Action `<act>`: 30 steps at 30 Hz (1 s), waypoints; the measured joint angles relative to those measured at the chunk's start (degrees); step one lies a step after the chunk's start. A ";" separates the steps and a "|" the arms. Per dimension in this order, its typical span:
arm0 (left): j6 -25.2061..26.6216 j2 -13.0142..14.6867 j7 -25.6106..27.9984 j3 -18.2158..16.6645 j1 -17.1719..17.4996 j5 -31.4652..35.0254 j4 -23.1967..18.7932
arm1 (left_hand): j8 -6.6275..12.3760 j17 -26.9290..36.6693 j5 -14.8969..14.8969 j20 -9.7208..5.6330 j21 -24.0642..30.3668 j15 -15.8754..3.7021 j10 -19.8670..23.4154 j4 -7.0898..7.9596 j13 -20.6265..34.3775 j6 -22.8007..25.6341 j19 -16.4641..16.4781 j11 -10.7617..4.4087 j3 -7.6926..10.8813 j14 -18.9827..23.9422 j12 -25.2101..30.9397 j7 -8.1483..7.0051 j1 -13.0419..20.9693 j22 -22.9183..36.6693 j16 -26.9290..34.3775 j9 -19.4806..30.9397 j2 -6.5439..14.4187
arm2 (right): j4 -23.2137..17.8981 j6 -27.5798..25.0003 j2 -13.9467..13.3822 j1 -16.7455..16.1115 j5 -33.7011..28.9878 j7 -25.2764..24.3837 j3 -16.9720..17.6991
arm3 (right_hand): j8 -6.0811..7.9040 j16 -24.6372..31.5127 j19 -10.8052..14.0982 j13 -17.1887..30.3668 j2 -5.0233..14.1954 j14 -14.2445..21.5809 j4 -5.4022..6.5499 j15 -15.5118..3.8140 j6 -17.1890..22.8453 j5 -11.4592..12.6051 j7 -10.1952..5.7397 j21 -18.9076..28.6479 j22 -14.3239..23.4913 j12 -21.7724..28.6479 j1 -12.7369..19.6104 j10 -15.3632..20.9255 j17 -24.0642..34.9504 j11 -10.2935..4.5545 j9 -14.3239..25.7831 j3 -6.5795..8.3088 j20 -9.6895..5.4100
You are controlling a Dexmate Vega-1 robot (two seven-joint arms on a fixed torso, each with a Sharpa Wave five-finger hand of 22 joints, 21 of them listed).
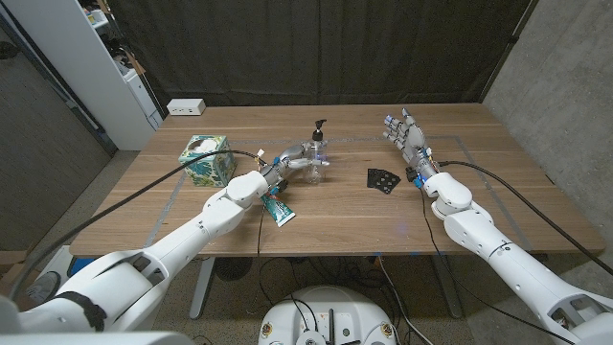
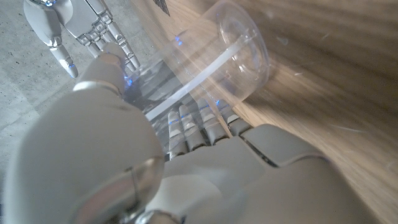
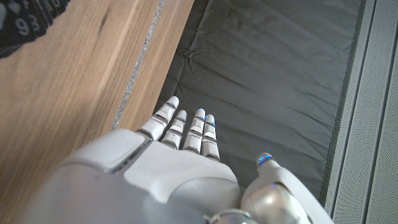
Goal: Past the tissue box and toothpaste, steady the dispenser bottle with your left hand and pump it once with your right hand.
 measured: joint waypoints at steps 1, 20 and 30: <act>0.01 0.03 0.00 0.00 0.00 0.01 0.00 | 0.00 0.00 0.00 0.00 0.00 0.00 0.00 0.00 0.00 0.01 0.00 0.00 0.00 0.00 0.00 -0.01 0.00 0.00 0.00 0.00 0.00 | 0.02 0.00 0.02 0.00 -0.02 -0.03 -0.01 | 0.00 0.00 0.00 0.00 0.00 0.00 0.00 0.00 0.01 0.00 -0.01 0.00 0.00 0.00 0.00 0.00 0.00 0.00 0.00 0.00 0.00; 0.53 0.63 -0.11 0.08 0.42 0.26 -0.35 | -0.84 0.01 -0.02 0.10 -1.02 0.31 -1.89 0.00 -0.81 0.42 0.71 0.46 0.00 -0.93 0.00 -0.86 0.00 0.00 0.00 -0.01 0.00 | -0.11 0.27 0.14 -0.20 -0.36 -0.62 -0.04 | 0.00 0.00 0.21 0.00 0.00 0.00 0.00 0.00 0.45 0.00 -0.45 0.00 0.00 0.00 0.00 0.00 0.00 0.00 0.00 0.00 -0.22; 0.81 1.17 0.04 0.04 1.02 0.27 -1.33 | -2.00 0.01 0.21 0.17 -1.92 0.16 -4.05 0.00 -1.33 -1.93 1.26 1.58 0.00 -2.51 0.00 -1.40 0.21 -0.01 0.00 -0.01 -0.19 | -0.71 0.32 0.02 -0.54 -0.52 -0.83 -0.04 | 0.00 0.00 0.21 0.00 0.00 0.00 0.00 0.00 0.63 0.00 -0.63 0.00 0.00 0.00 0.00 0.00 0.28 0.00 0.00 0.00 -0.21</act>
